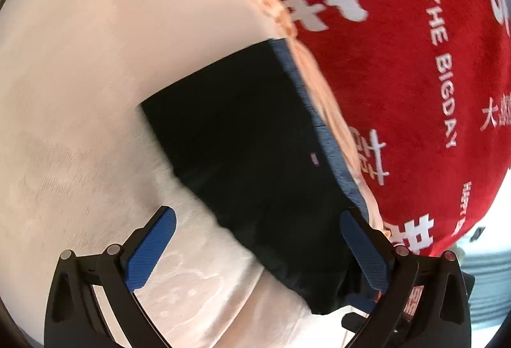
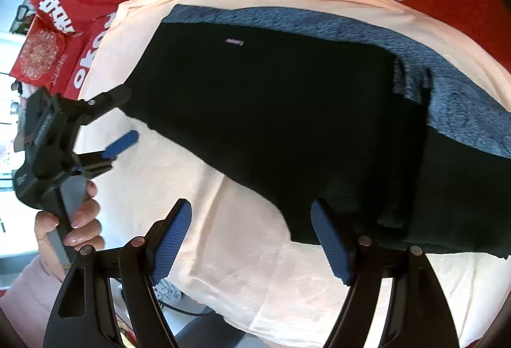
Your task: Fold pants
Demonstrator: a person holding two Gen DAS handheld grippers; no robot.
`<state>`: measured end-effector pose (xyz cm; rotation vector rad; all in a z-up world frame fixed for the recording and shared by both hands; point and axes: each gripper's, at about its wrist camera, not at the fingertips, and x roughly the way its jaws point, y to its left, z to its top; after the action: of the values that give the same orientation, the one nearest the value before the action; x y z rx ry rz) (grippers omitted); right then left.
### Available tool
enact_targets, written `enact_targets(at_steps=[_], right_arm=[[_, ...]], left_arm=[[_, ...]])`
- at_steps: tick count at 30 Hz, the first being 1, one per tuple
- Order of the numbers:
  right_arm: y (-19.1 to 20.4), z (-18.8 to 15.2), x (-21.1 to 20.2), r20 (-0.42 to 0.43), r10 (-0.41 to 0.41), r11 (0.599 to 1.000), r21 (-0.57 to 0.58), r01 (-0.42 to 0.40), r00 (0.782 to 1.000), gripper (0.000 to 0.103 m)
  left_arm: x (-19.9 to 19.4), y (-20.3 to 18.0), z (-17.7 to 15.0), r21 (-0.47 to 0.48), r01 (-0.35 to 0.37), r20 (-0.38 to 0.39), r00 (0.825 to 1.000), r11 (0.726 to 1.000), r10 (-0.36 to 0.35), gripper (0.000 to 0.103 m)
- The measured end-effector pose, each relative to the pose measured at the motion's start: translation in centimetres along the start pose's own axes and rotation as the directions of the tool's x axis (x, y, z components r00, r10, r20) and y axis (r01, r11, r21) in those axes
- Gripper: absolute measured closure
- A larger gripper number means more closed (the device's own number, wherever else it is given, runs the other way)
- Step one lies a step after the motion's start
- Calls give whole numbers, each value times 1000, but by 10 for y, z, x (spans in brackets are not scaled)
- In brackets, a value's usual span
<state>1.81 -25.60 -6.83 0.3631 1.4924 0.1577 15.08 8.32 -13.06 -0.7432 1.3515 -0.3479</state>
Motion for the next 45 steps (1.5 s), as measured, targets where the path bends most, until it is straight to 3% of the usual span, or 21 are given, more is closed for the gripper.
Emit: enact_targets(at_steps=[9, 11, 13, 16, 18, 20, 22, 23, 25, 26, 28, 30, 33, 35, 38, 41, 45], right_arm=[[7, 0, 9, -17, 36, 999, -9, -36, 999, 23], [7, 0, 8, -7, 38, 999, -12, -38, 999, 23], [6, 0, 7, -7, 35, 999, -9, -35, 999, 23], [1, 3, 5, -1, 29, 1000, 1, -29, 1000, 23], [-2, 8, 0, 11, 21, 1000, 3, -21, 1000, 23], [-7, 16, -6, 27, 11, 1000, 7, -12, 1000, 23], [-14, 28, -15, 42, 11, 1000, 25, -12, 999, 23], [-20, 36, -20, 52, 25, 999, 45, -27, 998, 23], [-29, 54, -31, 65, 58, 994, 84, -64, 996, 23], [-33, 64, -35, 68, 65, 993, 95, -72, 996, 23], [-35, 86, -42, 68, 76, 992, 98, -82, 995, 23], [-26, 109, -47, 58, 95, 992, 80, -99, 994, 23], [0, 146, -47, 22, 141, 989, 33, -142, 990, 23], [23, 167, -43, -26, 178, 984, -10, -178, 984, 23], [66, 190, -28, -96, 190, 975, -95, -199, 977, 23], [105, 199, -4, -161, 123, 969, -195, -154, 979, 23], [133, 208, 30, -237, 45, 962, -250, -106, 970, 23]], left_arm=[[18, -16, 19, -16, 36, 30, 999, 999, -35, 0], [14, -32, 19, 21, 65, 63, 996, 998, -66, 0], [20, -45, 21, 81, 26, 69, 997, 996, -32, 0], [47, -39, 30, 74, -70, -11, 997, 995, 71, 0], [47, -36, 34, 45, -58, -9, 998, 997, 58, 0], [44, -40, 35, 47, -107, -4, 994, 993, 107, 14], [41, -43, 33, 82, -213, 38, 977, 974, 210, 54], [40, -44, 31, 109, -254, 52, 967, 961, 249, 64], [39, -50, 29, 175, -298, 71, 954, 938, 290, 68], [39, -60, 25, 240, -328, 98, 944, 913, 314, 68], [41, -83, 12, 396, -416, 175, 909, 819, 377, 69], [47, -109, -7, 539, -499, 268, 865, 678, 423, 69], [58, -131, -34, 671, -578, 389, 807, 464, 444, 69], [63, -137, -47, 711, -604, 436, 781, 360, 448, 69], [66, -143, -59, 733, -624, 480, 757, 272, 443, 69], [68, -145, -63, 736, -634, 500, 745, 237, 441, 69], [66, -144, -67, 736, -641, 514, 739, 217, 436, 69]])
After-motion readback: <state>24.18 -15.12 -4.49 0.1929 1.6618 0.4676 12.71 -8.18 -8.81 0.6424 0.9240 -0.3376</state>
